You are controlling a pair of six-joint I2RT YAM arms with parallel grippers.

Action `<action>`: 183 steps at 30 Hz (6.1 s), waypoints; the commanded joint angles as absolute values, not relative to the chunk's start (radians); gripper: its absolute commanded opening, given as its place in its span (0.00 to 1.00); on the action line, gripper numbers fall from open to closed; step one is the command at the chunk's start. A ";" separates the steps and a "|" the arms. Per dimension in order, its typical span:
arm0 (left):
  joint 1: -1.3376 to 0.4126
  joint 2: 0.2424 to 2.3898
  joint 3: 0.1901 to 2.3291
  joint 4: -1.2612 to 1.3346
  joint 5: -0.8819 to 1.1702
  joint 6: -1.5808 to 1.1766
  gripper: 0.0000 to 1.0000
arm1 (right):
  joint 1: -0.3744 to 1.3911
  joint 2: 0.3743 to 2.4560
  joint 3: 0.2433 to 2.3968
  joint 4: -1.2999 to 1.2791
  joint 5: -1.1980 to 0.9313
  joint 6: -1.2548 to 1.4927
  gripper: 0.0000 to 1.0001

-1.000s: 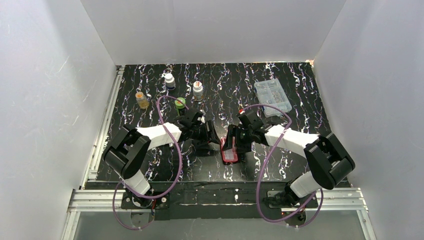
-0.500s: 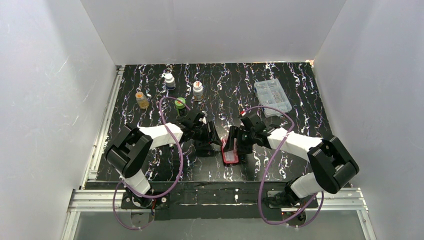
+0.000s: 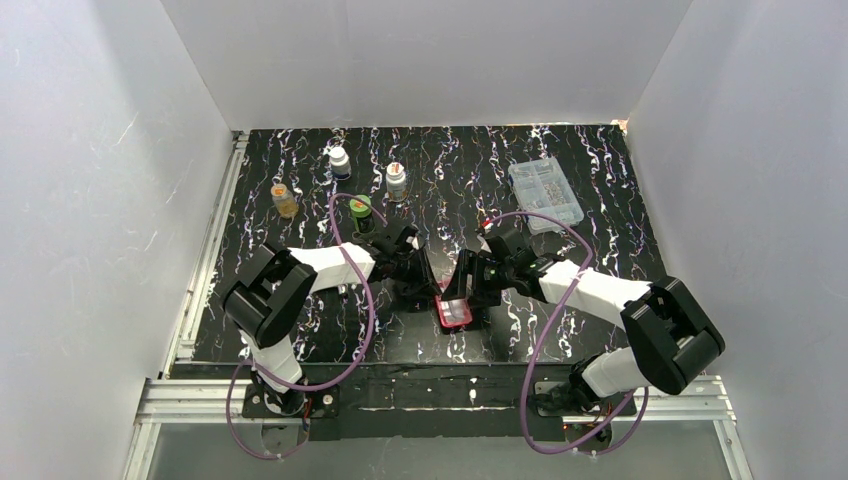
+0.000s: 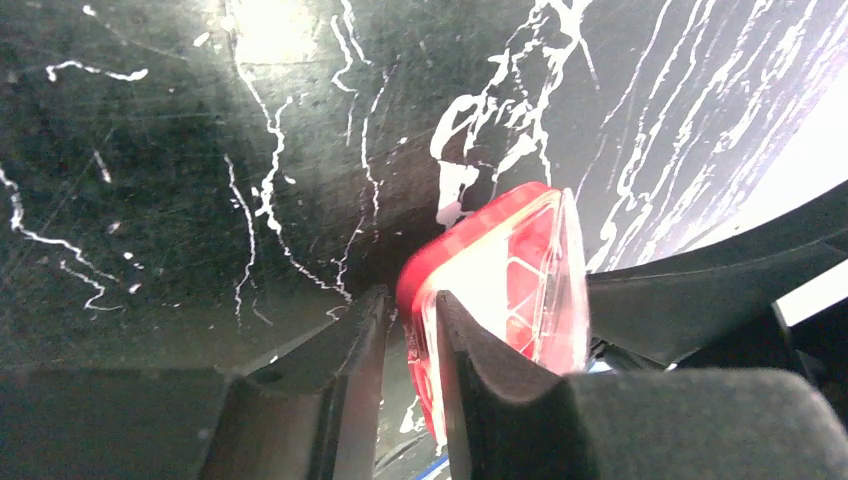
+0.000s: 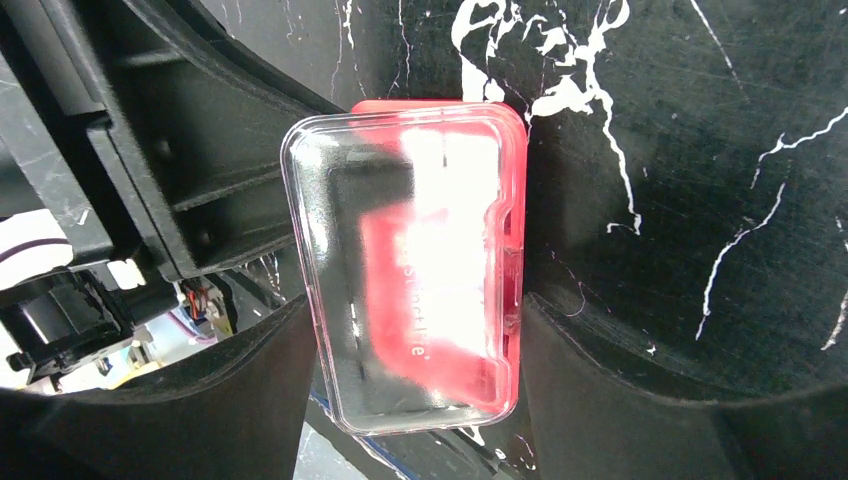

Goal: Sort the pills into containers

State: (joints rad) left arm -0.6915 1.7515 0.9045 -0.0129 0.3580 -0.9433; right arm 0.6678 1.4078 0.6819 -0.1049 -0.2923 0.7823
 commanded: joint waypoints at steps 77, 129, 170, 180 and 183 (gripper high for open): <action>-0.666 1.685 1.225 -0.430 0.166 -0.638 0.55 | 0.666 1.383 0.994 -0.577 0.185 0.680 0.12; -0.375 1.827 1.549 -0.594 -0.262 -0.415 0.95 | 0.667 1.299 1.286 -0.719 0.162 0.551 0.92; -0.888 1.470 1.021 -0.438 -0.276 -0.549 0.31 | 0.668 1.272 1.129 -0.654 0.103 0.561 0.93; -0.928 1.458 1.008 -0.418 -0.322 -0.523 0.85 | 0.676 1.254 1.093 -0.640 0.095 0.568 0.96; -0.928 1.422 1.043 -0.462 -0.350 -0.510 0.97 | 0.679 1.247 1.094 -0.640 0.090 0.564 0.98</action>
